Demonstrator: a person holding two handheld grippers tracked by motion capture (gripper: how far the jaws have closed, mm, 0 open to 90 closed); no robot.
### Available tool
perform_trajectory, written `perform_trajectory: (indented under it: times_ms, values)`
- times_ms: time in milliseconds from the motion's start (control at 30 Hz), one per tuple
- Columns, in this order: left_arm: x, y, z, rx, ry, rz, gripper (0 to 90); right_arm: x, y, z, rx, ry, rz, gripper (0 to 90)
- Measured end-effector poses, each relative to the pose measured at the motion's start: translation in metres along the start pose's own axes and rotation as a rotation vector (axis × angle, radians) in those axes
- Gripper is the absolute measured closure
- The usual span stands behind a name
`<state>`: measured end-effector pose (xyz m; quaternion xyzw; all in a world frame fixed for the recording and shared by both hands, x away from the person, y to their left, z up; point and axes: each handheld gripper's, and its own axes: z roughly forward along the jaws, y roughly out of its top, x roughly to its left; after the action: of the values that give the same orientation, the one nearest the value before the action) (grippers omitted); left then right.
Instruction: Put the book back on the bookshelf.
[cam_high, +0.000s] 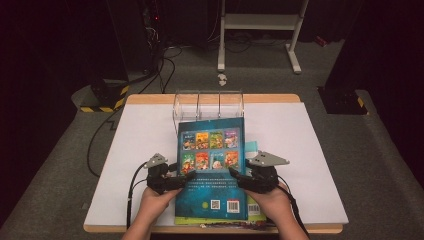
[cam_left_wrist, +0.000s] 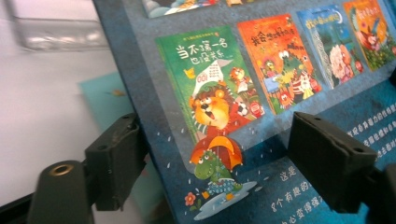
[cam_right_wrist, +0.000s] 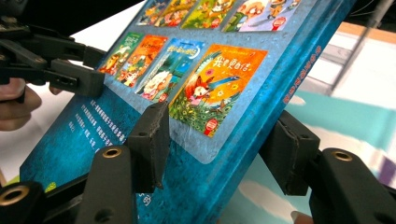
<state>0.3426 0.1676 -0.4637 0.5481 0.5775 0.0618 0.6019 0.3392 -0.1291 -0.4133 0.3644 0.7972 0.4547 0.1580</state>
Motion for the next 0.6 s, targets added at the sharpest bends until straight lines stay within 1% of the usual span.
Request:
perform_trajectory:
  times_ms: [33,100,133,233,267,300,400,433,567,600]
  values:
    - [0.002,0.002,-0.002,-0.005,0.005,0.006,23.1,0.002,0.003,0.002,-0.001,-0.003,-0.006,44.2]
    - [0.004,0.006,-0.006,-0.024,0.013,0.001,24.8,0.007,0.008,0.007,0.0,-0.006,-0.01,44.6]
    - [0.005,0.008,-0.009,-0.032,0.017,0.006,25.9,0.008,0.01,0.008,-0.003,-0.009,-0.012,44.8]
    - [0.006,0.013,-0.015,-0.06,0.021,0.018,28.9,0.013,0.016,0.011,-0.024,-0.018,-0.013,46.6]
    - [0.005,0.014,-0.016,-0.074,0.022,0.014,29.8,0.014,0.018,0.012,-0.034,-0.022,-0.014,47.3]
    - [0.005,0.015,-0.018,-0.079,0.025,0.031,30.5,0.014,0.02,0.012,-0.044,-0.025,-0.014,48.0]
    - [0.002,0.017,-0.02,-0.11,0.032,0.04,31.0,0.017,0.025,0.011,-0.063,-0.032,-0.019,49.4]
    - [0.002,0.018,-0.021,-0.114,0.032,0.047,31.4,0.017,0.026,0.01,-0.069,-0.034,-0.021,50.0]
    - [0.0,0.02,-0.022,-0.153,0.021,0.042,34.1,0.018,0.029,0.007,-0.096,-0.04,-0.018,51.6]
    - [-0.001,0.02,-0.023,-0.155,0.019,0.049,34.2,0.019,0.03,0.006,-0.1,-0.044,-0.02,51.8]
